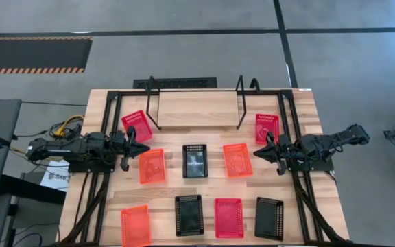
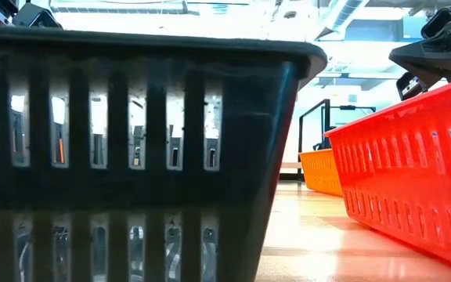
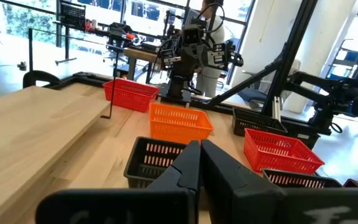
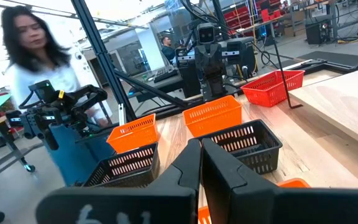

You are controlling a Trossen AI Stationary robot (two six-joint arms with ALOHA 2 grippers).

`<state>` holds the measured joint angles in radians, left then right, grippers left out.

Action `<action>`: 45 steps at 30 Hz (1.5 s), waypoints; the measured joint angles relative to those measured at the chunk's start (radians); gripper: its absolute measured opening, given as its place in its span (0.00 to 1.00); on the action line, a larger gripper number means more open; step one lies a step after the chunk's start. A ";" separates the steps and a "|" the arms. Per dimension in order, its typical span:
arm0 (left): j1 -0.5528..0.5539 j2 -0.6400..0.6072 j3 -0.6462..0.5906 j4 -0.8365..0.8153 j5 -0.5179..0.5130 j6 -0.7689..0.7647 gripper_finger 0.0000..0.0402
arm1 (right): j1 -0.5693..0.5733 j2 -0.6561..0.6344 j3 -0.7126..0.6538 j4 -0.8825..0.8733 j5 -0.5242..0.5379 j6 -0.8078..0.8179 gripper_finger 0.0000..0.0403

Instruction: Stack baskets on shelf by color

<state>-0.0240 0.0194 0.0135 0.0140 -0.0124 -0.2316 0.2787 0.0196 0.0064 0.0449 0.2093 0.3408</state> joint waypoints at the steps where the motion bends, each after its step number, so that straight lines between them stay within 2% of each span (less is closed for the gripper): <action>1: 0.000 0.000 0.000 0.000 0.000 0.000 0.00 | 0.000 0.000 0.000 0.000 0.000 0.000 0.09; 33: 0.000 0.000 0.000 0.000 0.000 0.000 0.00 | 0.000 0.000 0.000 0.000 0.000 0.000 0.09; 37: 0.000 0.000 0.000 0.004 -0.028 -0.008 0.00 | 0.000 0.000 0.000 0.000 0.000 0.000 0.09; 40: 0.000 0.000 0.000 0.006 -0.038 -0.095 0.00 | 0.000 0.000 0.000 0.000 0.000 0.000 0.09; 45: 0.000 0.000 0.000 0.007 -0.043 -0.348 0.00 | 0.000 0.000 0.000 0.001 0.000 0.000 0.09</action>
<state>-0.0238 0.0195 0.0135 0.0213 -0.0555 -0.5796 0.2784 0.0195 0.0064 0.0454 0.2096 0.3405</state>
